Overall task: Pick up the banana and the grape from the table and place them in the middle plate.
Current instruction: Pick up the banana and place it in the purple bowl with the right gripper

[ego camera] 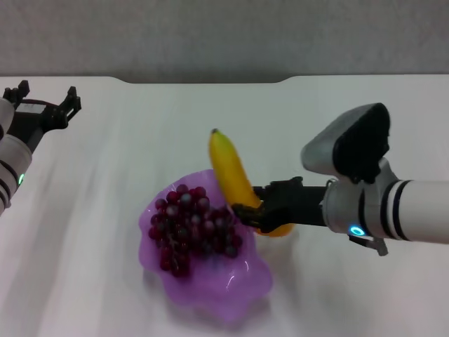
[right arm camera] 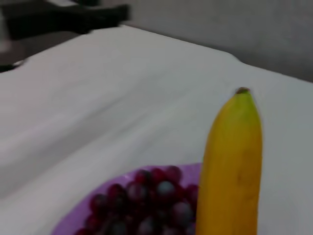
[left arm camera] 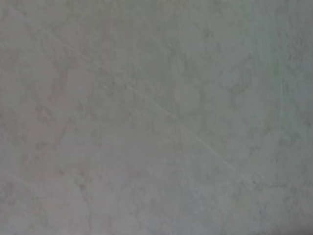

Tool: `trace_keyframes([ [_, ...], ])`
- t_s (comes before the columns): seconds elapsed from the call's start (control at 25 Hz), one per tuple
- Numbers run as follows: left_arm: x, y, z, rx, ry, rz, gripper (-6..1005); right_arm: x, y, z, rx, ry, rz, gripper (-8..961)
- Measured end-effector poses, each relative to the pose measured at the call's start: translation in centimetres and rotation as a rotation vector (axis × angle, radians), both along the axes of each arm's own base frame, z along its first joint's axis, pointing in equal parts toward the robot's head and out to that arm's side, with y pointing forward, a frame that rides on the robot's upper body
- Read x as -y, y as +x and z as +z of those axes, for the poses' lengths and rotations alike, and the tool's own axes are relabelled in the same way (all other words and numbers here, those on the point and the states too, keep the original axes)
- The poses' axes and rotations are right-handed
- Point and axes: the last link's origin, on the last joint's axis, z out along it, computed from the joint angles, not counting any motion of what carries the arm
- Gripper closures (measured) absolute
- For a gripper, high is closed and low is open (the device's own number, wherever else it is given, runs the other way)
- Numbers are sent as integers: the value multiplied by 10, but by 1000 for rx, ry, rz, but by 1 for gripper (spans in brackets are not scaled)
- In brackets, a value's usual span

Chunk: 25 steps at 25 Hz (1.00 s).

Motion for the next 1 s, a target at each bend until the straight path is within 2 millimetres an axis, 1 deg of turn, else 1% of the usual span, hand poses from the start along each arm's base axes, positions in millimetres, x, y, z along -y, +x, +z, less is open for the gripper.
trace_keyframes([
  [0.12,0,0,0,0,0,0,109,3,-8,-1,9,-7,47,475],
  [0.36,1,-2,1,-2,1,3,109,9,-20,0,-2,-44,84,475],
  [0.48,1,-2,2,-3,2,5,109,13,-21,1,-7,-57,83,475],
  [0.6,1,-3,2,-3,1,6,109,14,-11,5,-16,-49,36,475],
  [0.68,1,-3,2,-3,1,9,108,16,2,13,-31,-49,-25,475],
  [0.72,1,-4,2,-3,0,11,108,16,2,13,-31,-49,-25,475],
  [0.76,2,-5,2,-4,-1,15,108,18,10,20,-41,-50,-55,475],
  [0.8,2,-6,2,-4,-1,17,108,18,10,20,-41,-50,-55,476],
  [0.88,2,-6,3,-5,-2,19,108,18,22,29,-40,-24,-92,476],
  [1.0,2,-6,3,-6,-3,19,108,13,39,45,-36,29,-143,476],
])
